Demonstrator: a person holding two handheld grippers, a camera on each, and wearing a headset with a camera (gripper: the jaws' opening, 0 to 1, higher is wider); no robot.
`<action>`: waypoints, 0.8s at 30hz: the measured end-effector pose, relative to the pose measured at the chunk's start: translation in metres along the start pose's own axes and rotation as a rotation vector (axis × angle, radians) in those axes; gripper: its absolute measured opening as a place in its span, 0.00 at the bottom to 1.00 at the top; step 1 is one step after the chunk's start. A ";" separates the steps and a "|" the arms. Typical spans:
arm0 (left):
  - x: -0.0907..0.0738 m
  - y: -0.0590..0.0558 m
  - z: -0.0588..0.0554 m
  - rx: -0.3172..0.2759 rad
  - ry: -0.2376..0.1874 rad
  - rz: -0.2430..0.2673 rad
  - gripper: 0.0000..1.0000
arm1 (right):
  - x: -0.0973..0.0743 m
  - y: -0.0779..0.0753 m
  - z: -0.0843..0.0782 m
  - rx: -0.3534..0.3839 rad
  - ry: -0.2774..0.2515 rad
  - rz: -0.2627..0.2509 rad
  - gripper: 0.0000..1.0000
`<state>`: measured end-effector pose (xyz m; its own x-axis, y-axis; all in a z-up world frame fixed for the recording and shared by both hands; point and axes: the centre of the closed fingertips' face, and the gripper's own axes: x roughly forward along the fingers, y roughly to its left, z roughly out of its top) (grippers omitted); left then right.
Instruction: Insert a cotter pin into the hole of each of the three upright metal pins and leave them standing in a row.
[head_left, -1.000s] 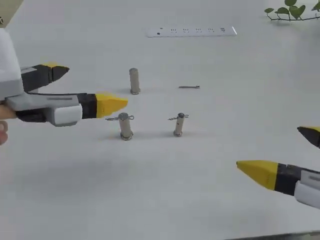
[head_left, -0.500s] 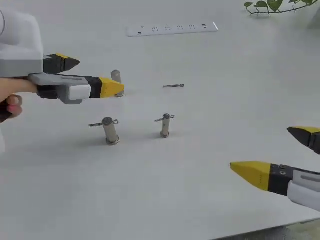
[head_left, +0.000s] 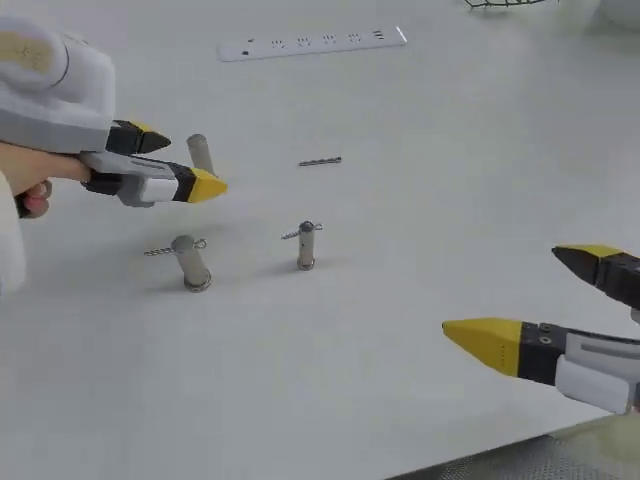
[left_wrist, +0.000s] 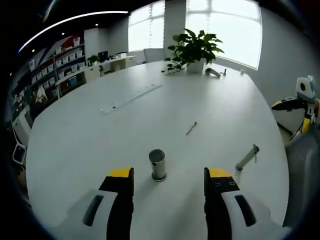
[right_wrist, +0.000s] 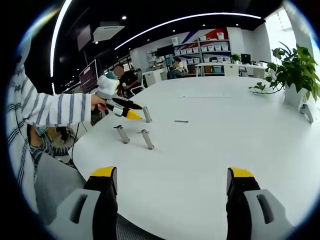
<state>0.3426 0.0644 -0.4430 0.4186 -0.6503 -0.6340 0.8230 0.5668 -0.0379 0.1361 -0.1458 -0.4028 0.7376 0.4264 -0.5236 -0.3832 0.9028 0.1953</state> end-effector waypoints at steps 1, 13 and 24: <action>0.003 0.001 -0.001 0.002 0.006 -0.002 0.52 | 0.000 0.000 -0.001 0.001 0.001 -0.001 0.89; 0.024 0.004 -0.006 0.002 0.019 0.000 0.38 | 0.000 -0.003 -0.006 0.011 0.014 -0.014 0.88; 0.034 0.006 -0.005 -0.006 0.029 0.039 0.22 | 0.000 -0.003 -0.005 0.019 0.017 -0.013 0.87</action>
<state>0.3598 0.0486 -0.4684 0.4387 -0.6129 -0.6572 0.8040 0.5944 -0.0177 0.1348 -0.1489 -0.4078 0.7328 0.4141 -0.5400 -0.3631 0.9091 0.2043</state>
